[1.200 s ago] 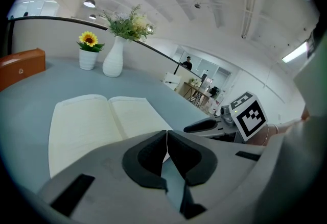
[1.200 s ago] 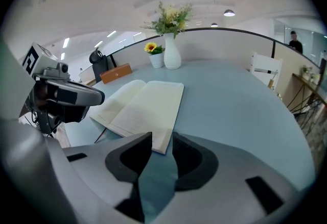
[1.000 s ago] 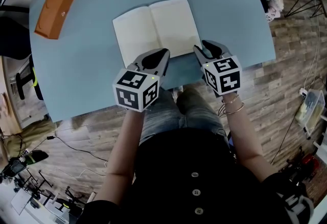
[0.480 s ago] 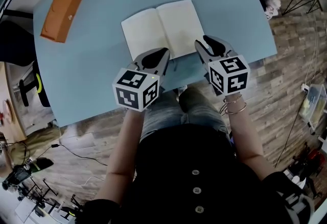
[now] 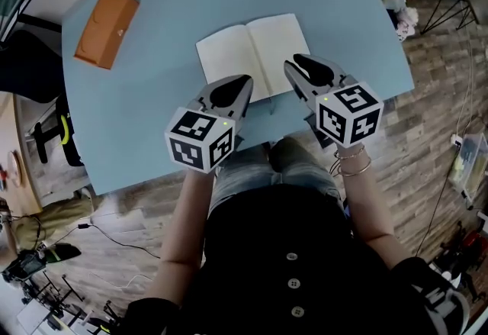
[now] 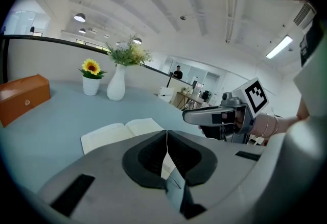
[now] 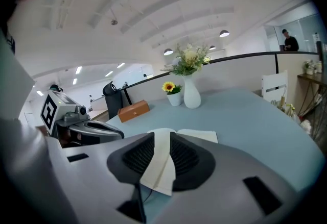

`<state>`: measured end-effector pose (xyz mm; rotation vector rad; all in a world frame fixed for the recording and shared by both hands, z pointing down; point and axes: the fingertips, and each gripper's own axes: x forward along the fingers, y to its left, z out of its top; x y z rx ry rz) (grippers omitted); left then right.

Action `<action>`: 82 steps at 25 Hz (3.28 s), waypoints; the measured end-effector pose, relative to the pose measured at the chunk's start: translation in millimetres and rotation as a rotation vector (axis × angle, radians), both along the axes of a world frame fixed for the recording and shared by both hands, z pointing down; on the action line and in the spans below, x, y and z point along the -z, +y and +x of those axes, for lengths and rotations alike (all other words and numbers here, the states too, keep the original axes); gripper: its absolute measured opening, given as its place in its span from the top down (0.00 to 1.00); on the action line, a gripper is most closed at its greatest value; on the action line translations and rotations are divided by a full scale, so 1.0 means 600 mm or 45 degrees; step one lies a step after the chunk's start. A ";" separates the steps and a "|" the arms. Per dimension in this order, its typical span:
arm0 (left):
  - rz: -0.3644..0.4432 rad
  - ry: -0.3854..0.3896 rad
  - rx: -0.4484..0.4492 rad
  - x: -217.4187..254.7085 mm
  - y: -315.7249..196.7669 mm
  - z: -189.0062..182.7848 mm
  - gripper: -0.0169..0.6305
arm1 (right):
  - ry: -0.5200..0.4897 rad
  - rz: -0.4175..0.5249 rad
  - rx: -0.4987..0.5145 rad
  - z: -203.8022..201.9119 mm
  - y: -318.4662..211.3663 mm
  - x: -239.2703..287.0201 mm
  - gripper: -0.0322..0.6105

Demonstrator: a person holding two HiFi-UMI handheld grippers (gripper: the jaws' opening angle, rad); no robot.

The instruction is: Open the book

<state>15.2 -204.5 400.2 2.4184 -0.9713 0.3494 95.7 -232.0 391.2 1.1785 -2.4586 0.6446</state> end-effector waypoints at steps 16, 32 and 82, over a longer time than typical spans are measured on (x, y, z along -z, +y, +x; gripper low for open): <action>0.072 0.036 -0.060 0.059 0.000 -0.023 0.95 | -0.076 0.078 0.170 -0.069 0.012 0.070 0.95; 0.120 0.006 0.000 0.067 -0.001 -0.037 0.95 | -0.094 0.164 0.243 -0.106 0.031 0.092 0.95; -0.040 -0.080 0.044 -0.001 0.042 -0.043 0.95 | 0.009 0.039 0.397 -0.146 0.085 0.015 0.95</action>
